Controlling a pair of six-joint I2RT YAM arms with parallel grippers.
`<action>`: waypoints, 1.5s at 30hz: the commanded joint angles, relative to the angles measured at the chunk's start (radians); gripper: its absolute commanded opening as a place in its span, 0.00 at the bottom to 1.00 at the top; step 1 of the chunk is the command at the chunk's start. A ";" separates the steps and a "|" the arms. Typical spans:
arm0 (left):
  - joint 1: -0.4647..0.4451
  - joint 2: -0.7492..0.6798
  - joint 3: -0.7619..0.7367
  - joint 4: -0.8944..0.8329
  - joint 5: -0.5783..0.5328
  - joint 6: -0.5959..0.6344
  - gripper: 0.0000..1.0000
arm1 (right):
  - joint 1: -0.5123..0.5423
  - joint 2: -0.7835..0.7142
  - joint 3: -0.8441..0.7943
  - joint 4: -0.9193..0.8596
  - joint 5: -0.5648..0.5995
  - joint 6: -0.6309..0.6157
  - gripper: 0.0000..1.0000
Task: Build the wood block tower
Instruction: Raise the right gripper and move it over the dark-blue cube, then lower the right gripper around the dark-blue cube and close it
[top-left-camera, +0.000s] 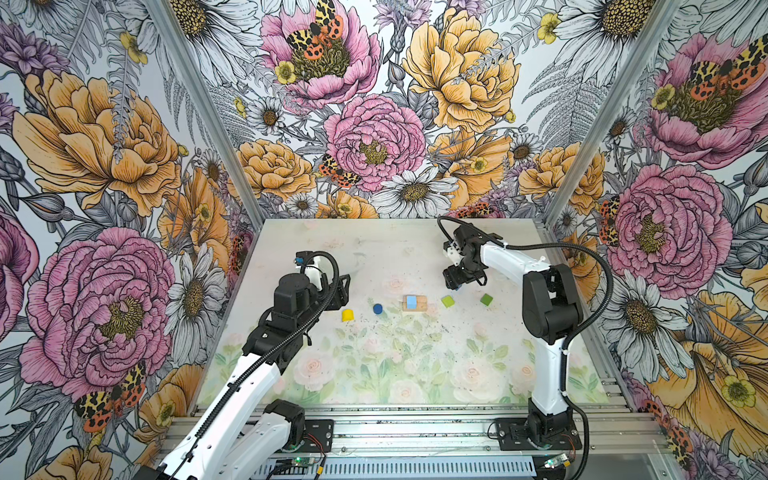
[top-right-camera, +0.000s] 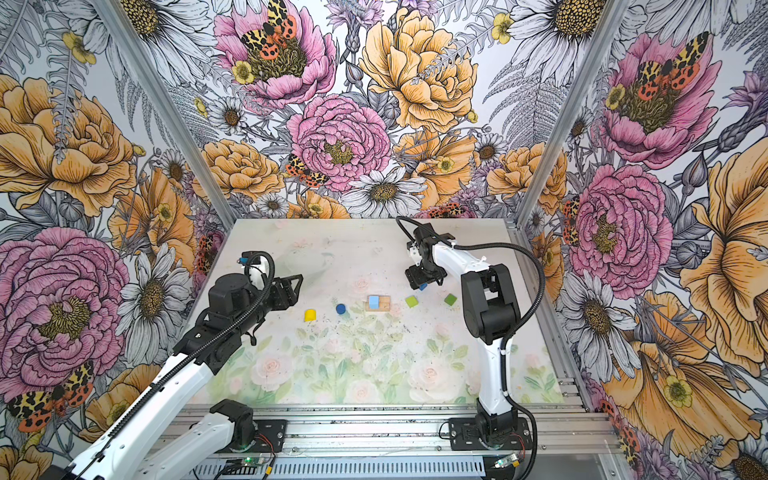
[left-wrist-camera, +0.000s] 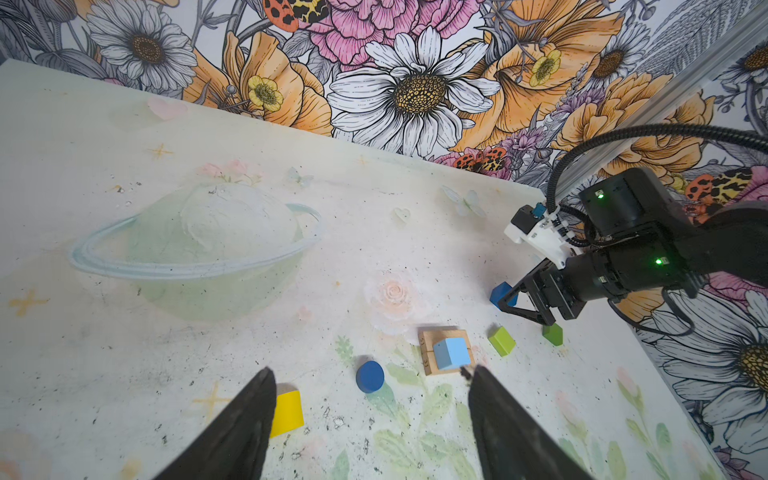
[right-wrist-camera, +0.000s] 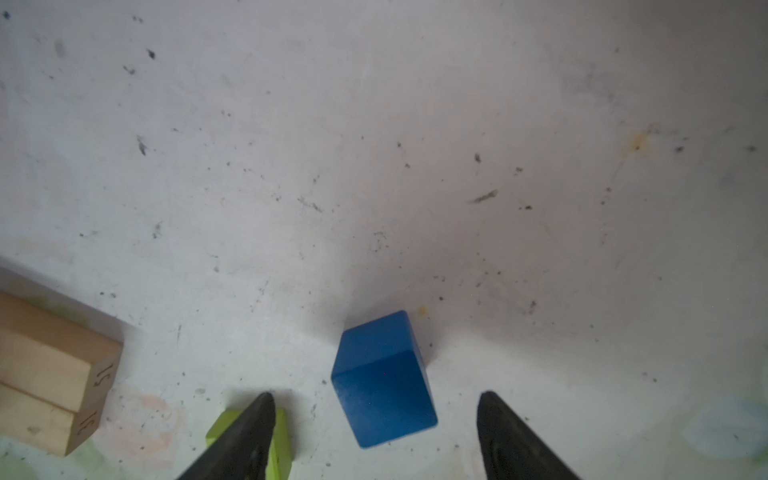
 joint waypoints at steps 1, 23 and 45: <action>-0.007 -0.001 0.014 -0.006 -0.012 0.022 0.74 | -0.006 0.014 0.027 0.010 -0.014 -0.003 0.78; -0.009 0.002 0.012 -0.005 -0.012 0.024 0.74 | -0.009 0.063 0.066 0.009 -0.026 0.006 0.58; -0.009 0.012 0.014 0.000 -0.003 0.024 0.74 | -0.007 0.002 -0.007 -0.025 0.028 0.224 0.38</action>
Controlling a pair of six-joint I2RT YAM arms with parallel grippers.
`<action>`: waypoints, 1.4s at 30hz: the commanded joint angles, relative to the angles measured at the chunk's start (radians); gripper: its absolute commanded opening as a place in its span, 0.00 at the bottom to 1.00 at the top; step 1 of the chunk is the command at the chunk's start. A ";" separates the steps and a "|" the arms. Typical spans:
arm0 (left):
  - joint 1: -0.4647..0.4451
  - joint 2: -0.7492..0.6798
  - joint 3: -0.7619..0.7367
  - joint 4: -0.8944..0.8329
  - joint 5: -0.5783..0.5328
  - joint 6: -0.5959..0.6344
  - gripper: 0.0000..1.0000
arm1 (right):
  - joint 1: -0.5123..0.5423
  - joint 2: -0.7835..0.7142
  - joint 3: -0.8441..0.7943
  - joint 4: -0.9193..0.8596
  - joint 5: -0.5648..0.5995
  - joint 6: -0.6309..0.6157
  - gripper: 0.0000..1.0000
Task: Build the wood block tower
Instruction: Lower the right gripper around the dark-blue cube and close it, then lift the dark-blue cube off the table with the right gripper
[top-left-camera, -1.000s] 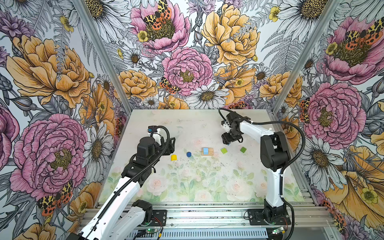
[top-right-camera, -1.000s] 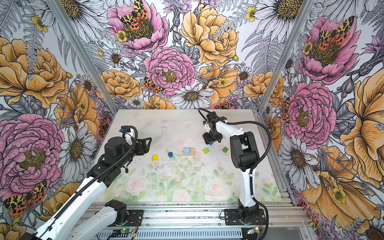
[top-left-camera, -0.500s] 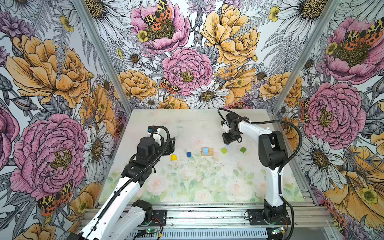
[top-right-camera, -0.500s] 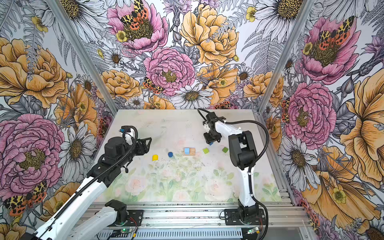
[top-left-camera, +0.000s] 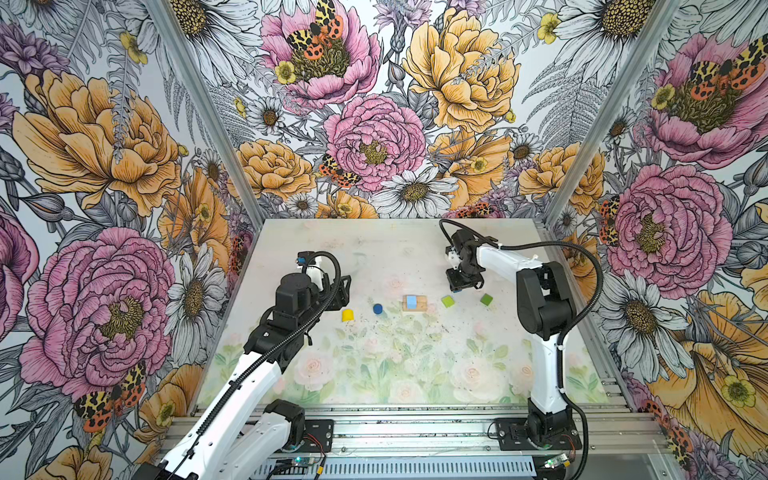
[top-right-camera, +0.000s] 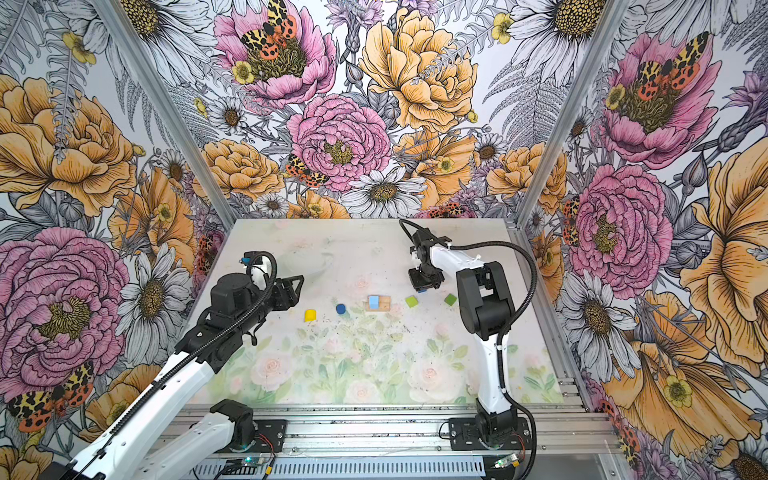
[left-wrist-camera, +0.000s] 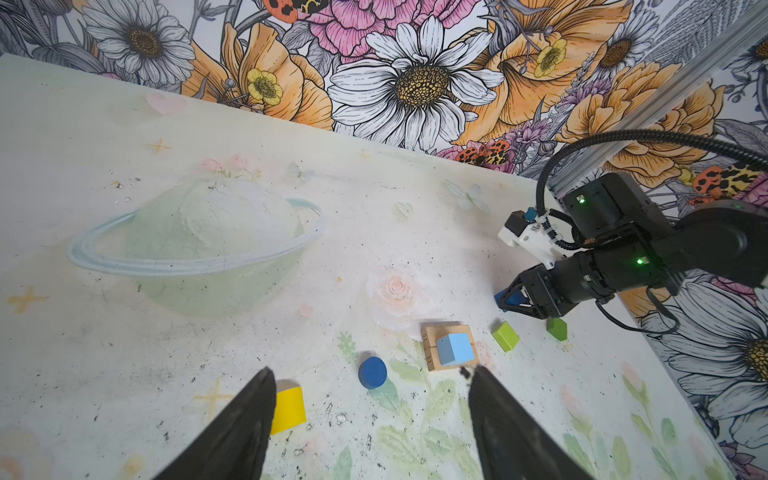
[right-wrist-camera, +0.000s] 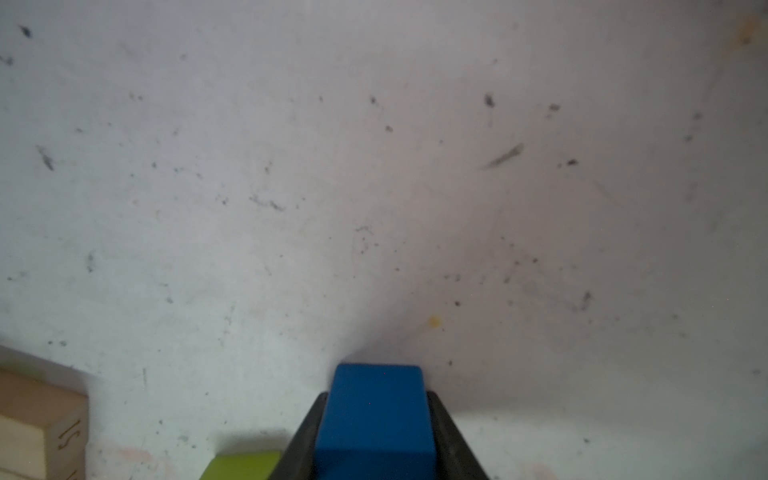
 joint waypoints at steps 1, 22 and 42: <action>-0.007 -0.001 0.013 0.001 -0.004 0.017 0.74 | -0.008 -0.046 -0.007 -0.014 0.027 0.072 0.39; -0.010 -0.002 0.009 0.001 -0.009 0.021 0.75 | -0.008 -0.059 0.034 -0.042 0.050 0.126 0.44; -0.013 -0.001 0.008 0.002 -0.009 0.023 0.74 | -0.007 -0.047 0.048 -0.043 0.035 0.134 0.42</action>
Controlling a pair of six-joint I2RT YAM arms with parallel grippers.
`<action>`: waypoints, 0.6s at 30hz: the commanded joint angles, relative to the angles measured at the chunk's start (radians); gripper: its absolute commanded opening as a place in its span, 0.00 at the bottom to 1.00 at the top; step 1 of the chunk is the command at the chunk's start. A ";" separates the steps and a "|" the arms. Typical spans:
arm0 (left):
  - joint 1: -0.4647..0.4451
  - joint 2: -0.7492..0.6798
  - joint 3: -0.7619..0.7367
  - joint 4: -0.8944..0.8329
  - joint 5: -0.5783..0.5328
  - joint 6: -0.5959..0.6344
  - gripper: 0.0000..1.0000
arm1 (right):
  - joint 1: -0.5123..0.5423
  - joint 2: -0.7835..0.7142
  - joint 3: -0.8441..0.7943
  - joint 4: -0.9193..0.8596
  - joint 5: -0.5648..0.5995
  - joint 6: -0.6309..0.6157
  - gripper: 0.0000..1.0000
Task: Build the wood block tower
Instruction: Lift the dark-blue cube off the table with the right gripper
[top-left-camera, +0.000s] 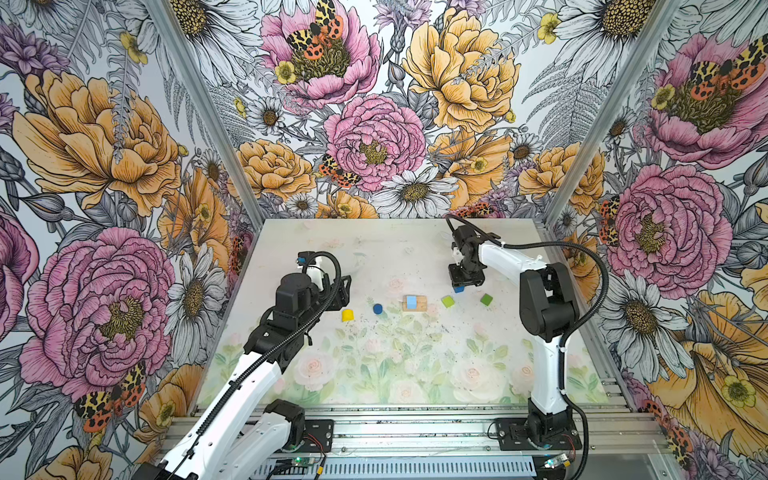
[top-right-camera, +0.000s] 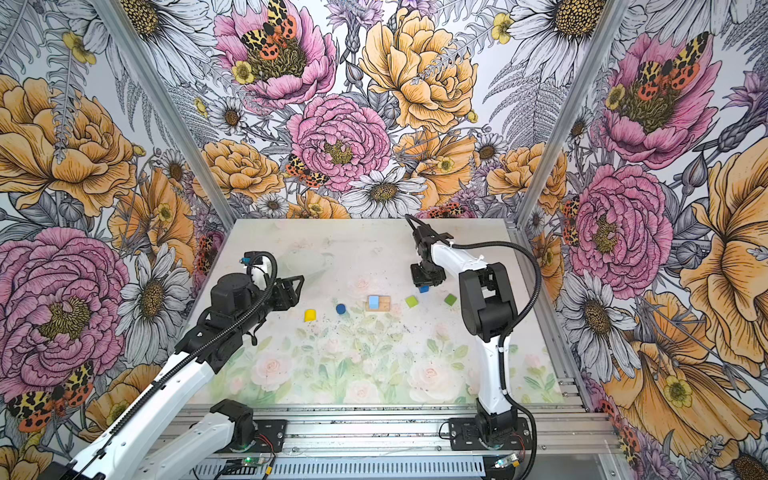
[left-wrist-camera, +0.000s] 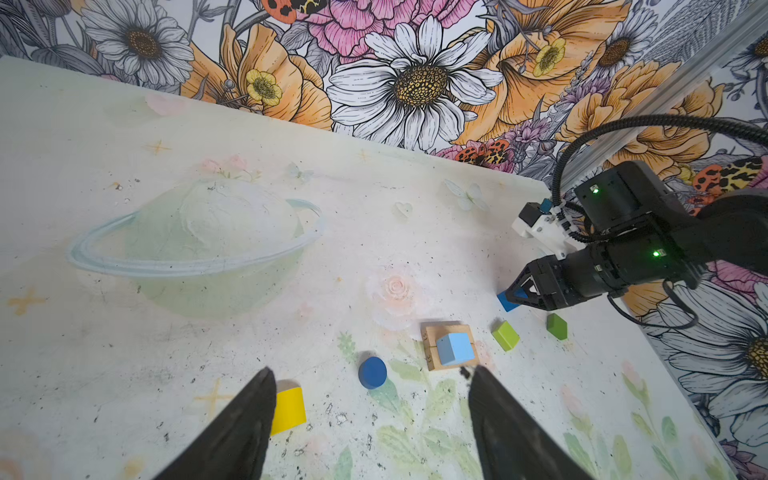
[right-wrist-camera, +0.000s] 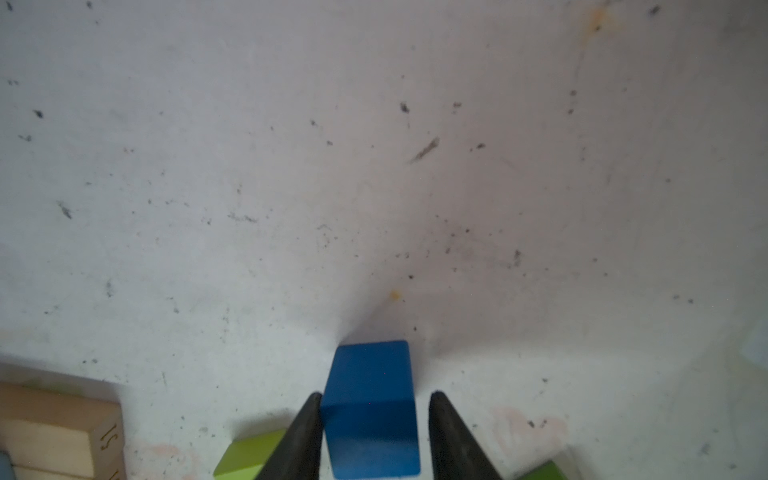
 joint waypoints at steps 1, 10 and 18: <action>-0.010 0.000 0.008 0.002 -0.010 0.019 0.75 | -0.005 -0.022 0.019 -0.003 -0.002 0.017 0.41; -0.010 0.000 0.009 0.001 -0.010 0.019 0.74 | -0.002 -0.014 0.018 -0.004 -0.001 0.018 0.39; -0.010 0.003 0.009 0.002 -0.008 0.018 0.74 | 0.004 -0.005 0.015 -0.004 0.001 0.022 0.41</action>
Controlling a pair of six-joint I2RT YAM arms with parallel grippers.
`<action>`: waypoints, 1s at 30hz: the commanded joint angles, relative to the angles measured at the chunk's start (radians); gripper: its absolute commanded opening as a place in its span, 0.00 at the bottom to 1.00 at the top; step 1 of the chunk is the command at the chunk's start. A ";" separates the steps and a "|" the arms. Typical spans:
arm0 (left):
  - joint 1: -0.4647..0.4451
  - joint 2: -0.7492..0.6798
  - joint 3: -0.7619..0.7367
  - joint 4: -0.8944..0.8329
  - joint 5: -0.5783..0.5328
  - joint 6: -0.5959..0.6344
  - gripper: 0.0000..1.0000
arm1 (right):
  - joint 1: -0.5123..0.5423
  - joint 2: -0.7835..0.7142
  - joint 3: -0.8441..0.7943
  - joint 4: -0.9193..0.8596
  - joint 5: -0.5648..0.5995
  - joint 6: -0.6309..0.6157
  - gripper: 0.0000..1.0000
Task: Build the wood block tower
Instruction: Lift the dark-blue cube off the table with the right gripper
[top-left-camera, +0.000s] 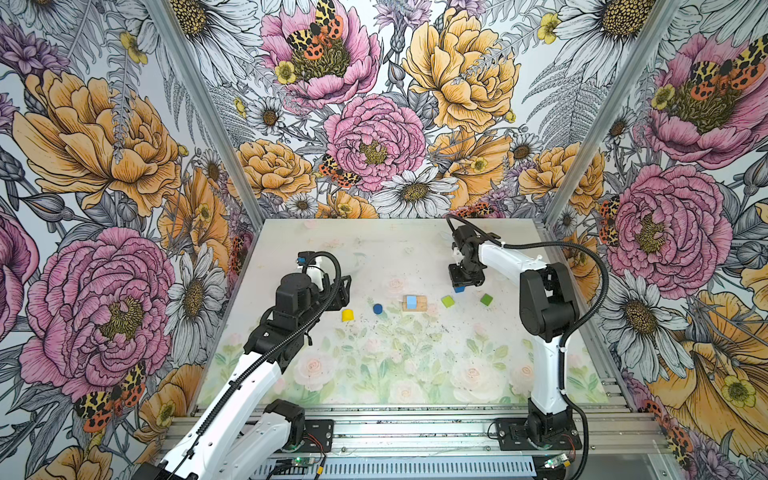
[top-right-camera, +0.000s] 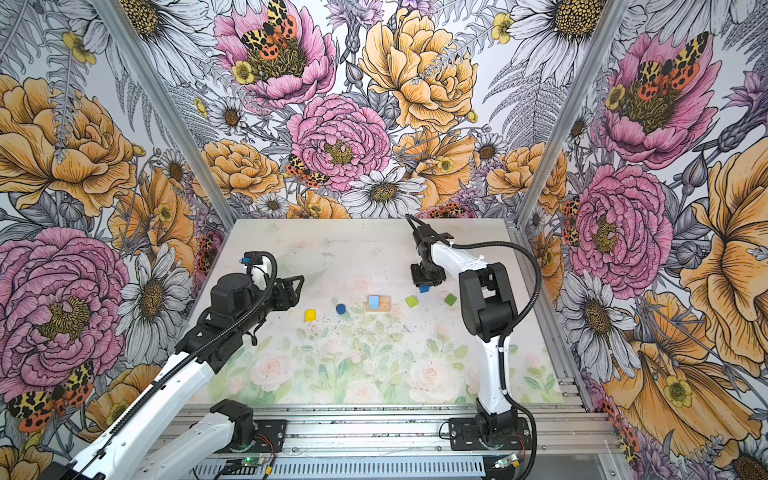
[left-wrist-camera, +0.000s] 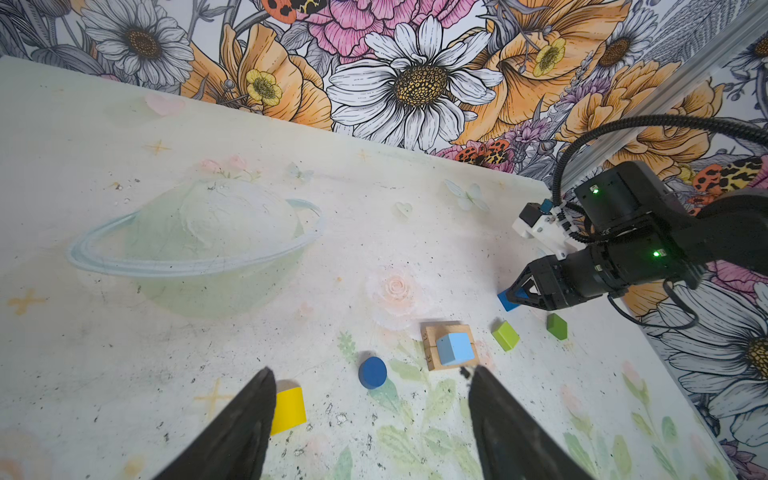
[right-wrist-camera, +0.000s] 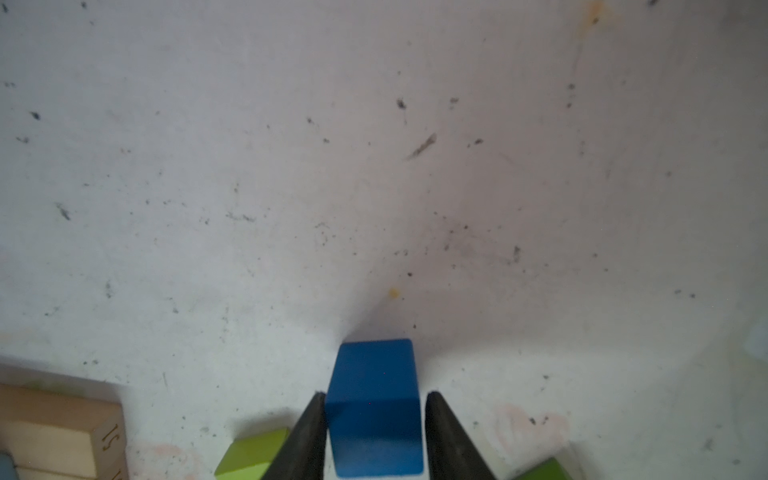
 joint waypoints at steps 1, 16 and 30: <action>-0.010 0.003 0.009 0.002 -0.008 0.019 0.74 | 0.004 -0.005 0.015 -0.002 0.003 0.010 0.41; -0.010 0.006 0.009 0.006 -0.005 0.019 0.74 | 0.015 0.012 0.021 -0.009 0.000 0.009 0.41; -0.012 0.005 0.009 0.005 -0.007 0.020 0.75 | 0.020 0.020 0.019 -0.013 0.010 0.014 0.36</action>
